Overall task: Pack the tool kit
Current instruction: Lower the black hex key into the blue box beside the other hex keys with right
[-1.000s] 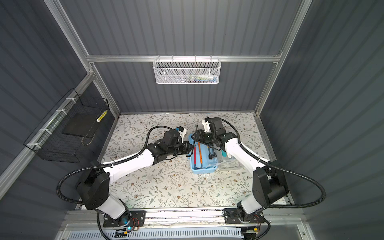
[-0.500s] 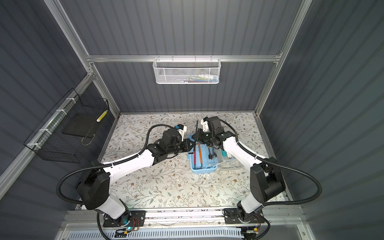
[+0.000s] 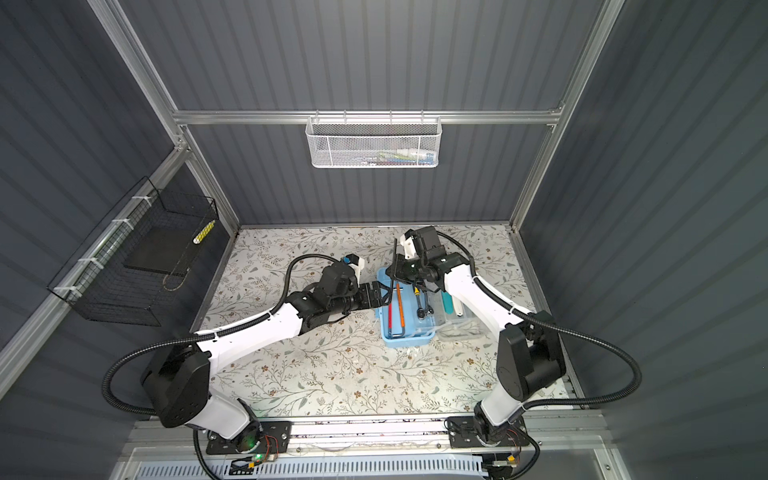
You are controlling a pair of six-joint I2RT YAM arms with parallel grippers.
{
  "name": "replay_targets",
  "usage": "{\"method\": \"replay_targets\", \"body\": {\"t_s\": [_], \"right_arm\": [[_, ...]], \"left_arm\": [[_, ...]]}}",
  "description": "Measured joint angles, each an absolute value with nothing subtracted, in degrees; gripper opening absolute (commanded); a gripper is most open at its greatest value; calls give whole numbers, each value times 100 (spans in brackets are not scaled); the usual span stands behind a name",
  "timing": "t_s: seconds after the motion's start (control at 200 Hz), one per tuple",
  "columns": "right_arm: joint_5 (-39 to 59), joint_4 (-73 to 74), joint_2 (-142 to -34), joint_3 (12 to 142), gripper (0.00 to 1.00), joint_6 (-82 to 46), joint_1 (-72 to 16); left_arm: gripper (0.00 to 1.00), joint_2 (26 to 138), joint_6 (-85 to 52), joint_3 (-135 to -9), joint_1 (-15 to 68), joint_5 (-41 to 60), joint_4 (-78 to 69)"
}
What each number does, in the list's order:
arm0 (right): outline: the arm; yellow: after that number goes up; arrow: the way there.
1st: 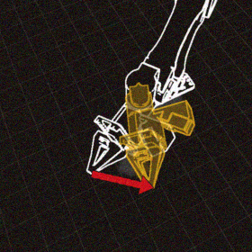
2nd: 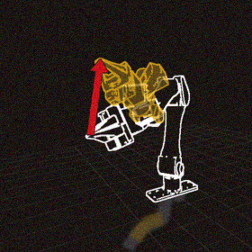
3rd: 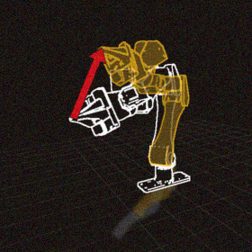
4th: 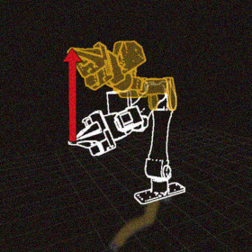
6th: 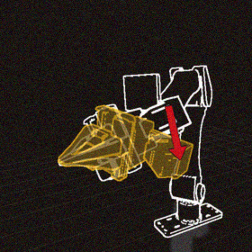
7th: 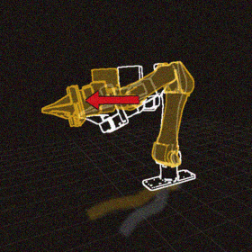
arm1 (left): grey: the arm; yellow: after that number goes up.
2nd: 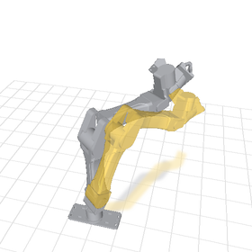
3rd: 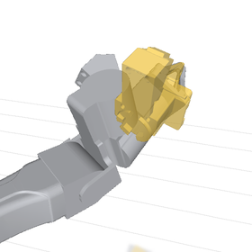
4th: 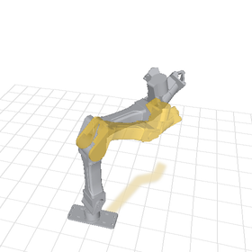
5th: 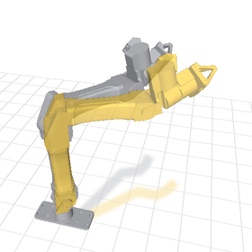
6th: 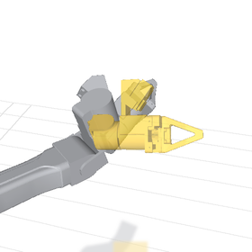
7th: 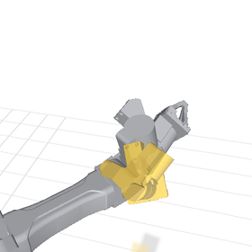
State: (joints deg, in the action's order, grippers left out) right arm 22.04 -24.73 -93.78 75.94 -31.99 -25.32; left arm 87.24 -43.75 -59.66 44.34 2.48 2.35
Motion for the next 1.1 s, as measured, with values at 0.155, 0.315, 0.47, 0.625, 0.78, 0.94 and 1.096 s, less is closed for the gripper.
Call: {"method": "replay_targets", "body": {"t_s": [0.155, 0.315, 0.47, 0.625, 0.78, 0.94, 1.096], "right_arm": [[1813, -3181, -9727, 7671, 0, -2768, -2628], [1619, -3706, -10154, 7861, 1, -2495, -2821], [1509, -3916, -10545, 8176, 1, -2346, -2941], [1496, -3968, -10783, 8219, 4, -2296, -2952], [1466, -4073, -10914, 8219, 12, -2285, -2952], [1444, -4082, -10923, 8221, 27, -2250, -2952], [1402, -4080, -10923, 8243, 36, -2237, -2952]], "left_arm": [[95, 8431, -4491, -5520, 3817, 200, 436], [95, 8521, -4528, -5365, 3544, 132, 746], [95, 8788, -4528, -5365, 3559, 257, 781], [95, 8967, -4541, -5365, 3568, 364, 781], [94, 8976, -4545, -5365, 3568, 408, 777], [95, 9030, -4545, -5365, 3568, 410, 775], [93, 9271, -4539, -5365, 3568, 499, 775]]}}
